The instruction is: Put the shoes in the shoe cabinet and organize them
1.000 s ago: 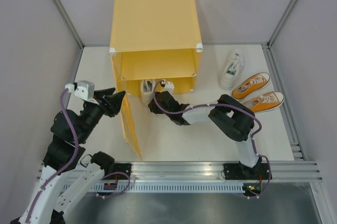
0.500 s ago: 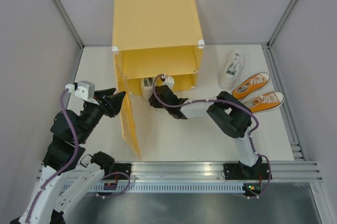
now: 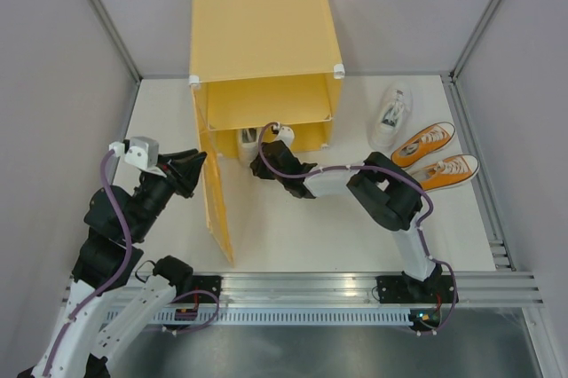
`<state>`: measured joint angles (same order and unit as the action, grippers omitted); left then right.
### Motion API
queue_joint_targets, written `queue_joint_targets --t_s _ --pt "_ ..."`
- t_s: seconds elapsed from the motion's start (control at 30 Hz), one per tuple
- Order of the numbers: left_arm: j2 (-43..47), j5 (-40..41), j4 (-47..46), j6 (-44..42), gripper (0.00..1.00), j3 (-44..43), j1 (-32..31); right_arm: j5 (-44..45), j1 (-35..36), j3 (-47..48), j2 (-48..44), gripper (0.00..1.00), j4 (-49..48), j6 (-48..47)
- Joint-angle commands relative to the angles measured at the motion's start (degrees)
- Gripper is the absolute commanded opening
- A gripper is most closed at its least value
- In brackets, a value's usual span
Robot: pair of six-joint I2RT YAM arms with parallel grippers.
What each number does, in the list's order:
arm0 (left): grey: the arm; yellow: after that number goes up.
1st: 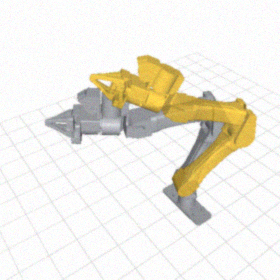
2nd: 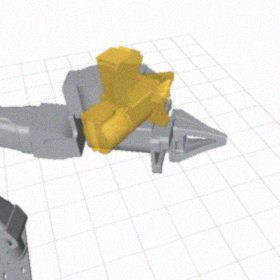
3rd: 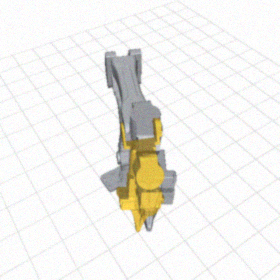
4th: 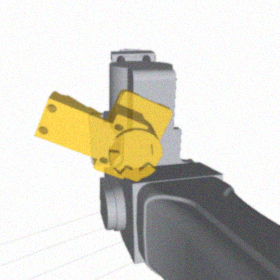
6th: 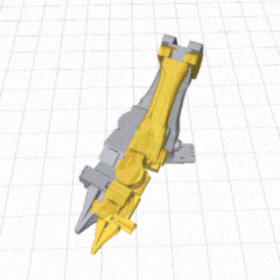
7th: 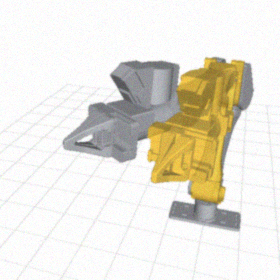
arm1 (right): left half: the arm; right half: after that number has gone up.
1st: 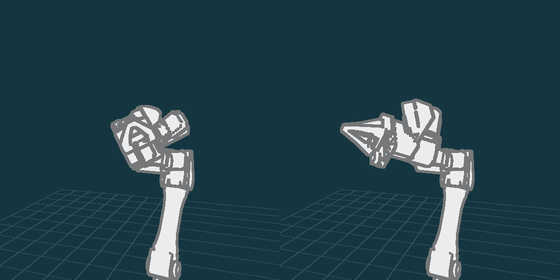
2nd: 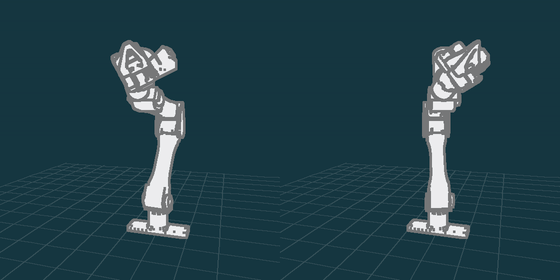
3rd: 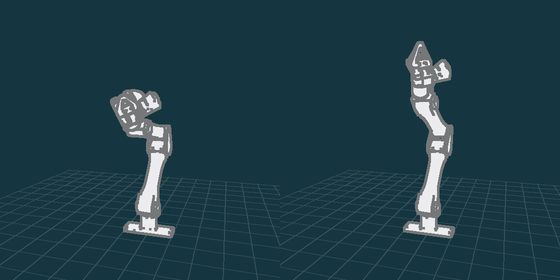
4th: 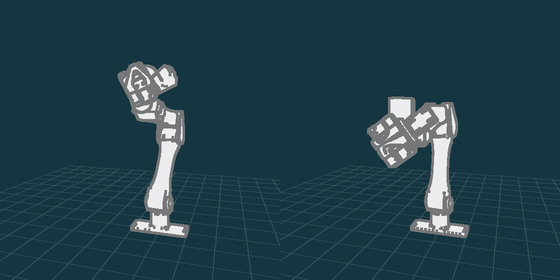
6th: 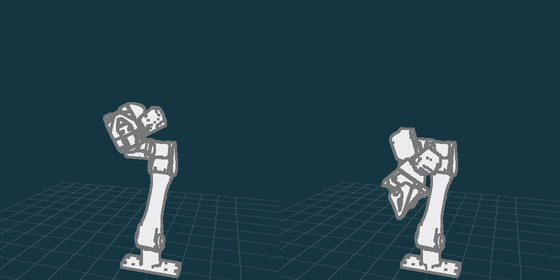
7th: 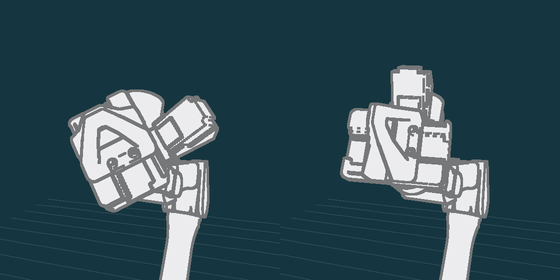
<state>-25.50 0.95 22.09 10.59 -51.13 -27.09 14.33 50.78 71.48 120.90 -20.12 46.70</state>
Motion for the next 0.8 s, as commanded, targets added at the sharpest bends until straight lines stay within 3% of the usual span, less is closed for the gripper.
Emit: queue_joint_targets --t_s 0.0,0.07,0.43,0.77 --pt "-0.70 -0.69 8.76 -3.47 0.29 2.09 0.02 1.58 -2.01 -0.55 -3.74 0.33 -4.14 0.06" --pt "-0.52 -0.60 8.76 -3.47 0.25 2.09 0.02 1.06 -2.09 -0.73 -4.09 0.33 -3.96 0.06" --pt "-0.17 -0.42 8.68 -3.38 0.24 2.27 0.02 0.52 -1.83 -0.56 -4.89 0.36 -2.82 -1.61" --pt "-0.17 -0.25 8.68 -3.65 0.24 2.36 0.02 6.32 -1.92 2.87 -3.74 0.36 -2.03 -2.40"
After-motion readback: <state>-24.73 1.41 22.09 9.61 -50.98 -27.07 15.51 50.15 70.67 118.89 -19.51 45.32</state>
